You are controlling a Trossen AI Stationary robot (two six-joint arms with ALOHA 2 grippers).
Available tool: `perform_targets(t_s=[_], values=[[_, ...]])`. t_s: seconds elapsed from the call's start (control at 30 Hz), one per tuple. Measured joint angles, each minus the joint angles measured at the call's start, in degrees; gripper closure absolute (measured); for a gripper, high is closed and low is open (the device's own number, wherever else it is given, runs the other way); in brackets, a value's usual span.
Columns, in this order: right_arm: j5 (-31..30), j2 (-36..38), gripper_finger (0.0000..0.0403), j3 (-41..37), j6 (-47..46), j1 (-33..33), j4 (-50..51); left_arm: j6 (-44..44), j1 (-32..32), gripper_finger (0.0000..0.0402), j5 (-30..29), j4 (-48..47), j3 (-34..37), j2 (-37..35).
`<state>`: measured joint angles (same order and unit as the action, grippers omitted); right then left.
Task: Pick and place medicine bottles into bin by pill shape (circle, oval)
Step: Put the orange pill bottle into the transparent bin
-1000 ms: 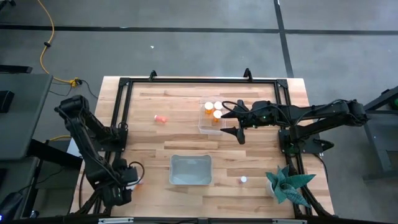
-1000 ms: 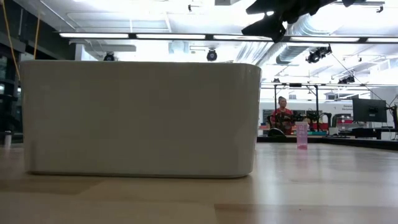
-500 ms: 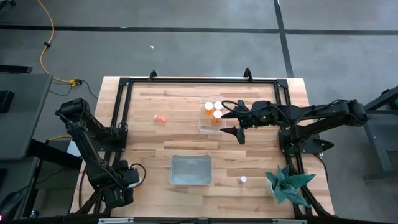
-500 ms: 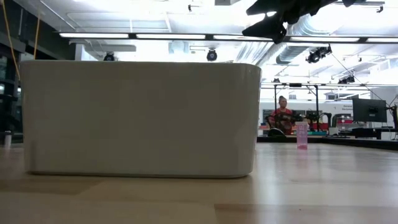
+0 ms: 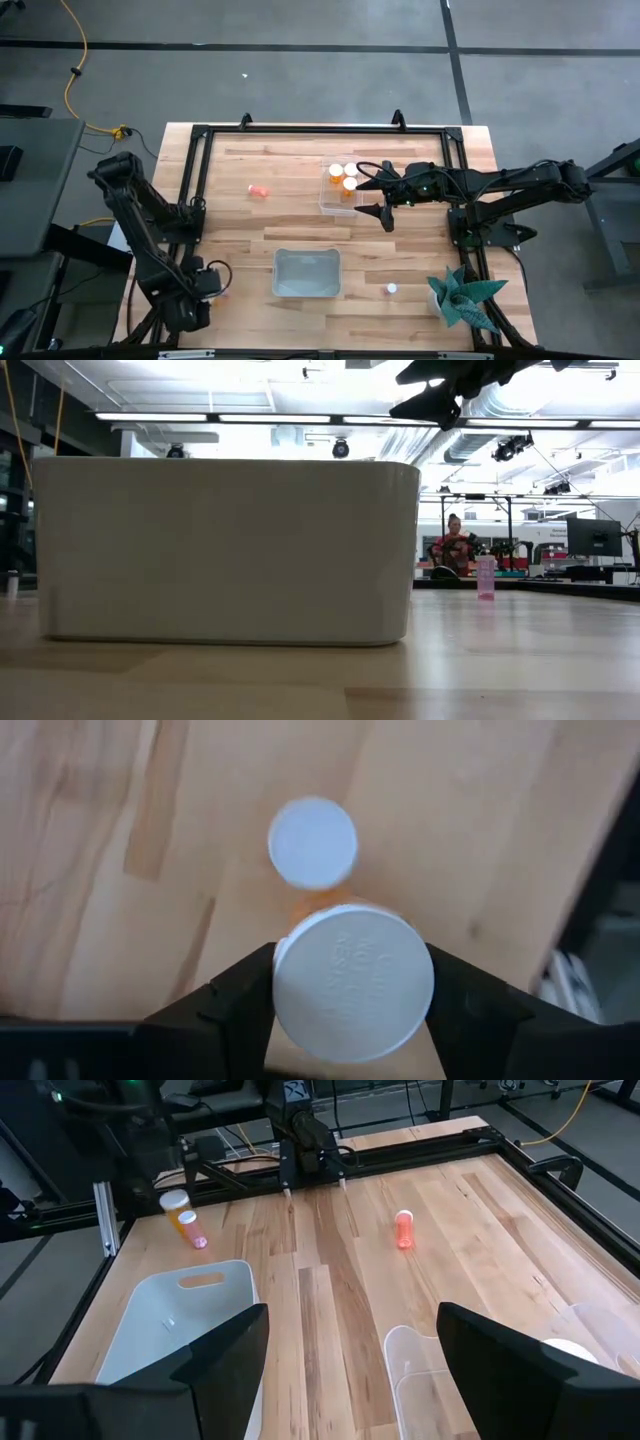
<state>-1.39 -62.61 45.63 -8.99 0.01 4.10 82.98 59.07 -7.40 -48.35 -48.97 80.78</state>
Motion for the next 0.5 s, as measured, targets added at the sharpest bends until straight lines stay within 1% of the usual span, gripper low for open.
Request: perform_targets(t_s=[0.1,0.17,0.23,0.27,0.37,0.43,0.5], values=[[0.0,0.0,0.012,0.0,0.01,0.0,0.0,-2.24,0.02,0.0193,2.85,-1.79,0.0,-5.38],[0.01,0.0,0.012,0.0,0.01,0.0,0.0,-3.06,-0.27,0.0193,4.01,-2.58,0.02,-10.44],[0.02,0.0,0.012,0.0,0.01,0.0,0.0,-3.64,-1.42,0.0193,3.99,-2.86,0.02,-16.28],[0.02,0.0,0.012,0.0,0.02,0.0,0.0,-3.7,-2.4,0.0193,3.15,-3.14,0.0,-19.32],[0.02,0.0,0.012,0.0,0.02,0.0,0.0,-4.8,-6.84,0.0193,-1.98,-5.18,0.0,-27.42],[0.02,0.0,0.012,0.0,-0.04,-0.01,0.0,-8.5,-11.42,0.0193,-5.21,-5.92,0.0,-31.59],[0.02,0.0,0.012,0.0,-0.03,0.0,-0.02,-14.07,-17.52,0.0193,-8.55,-5.7,0.0,-33.95]])
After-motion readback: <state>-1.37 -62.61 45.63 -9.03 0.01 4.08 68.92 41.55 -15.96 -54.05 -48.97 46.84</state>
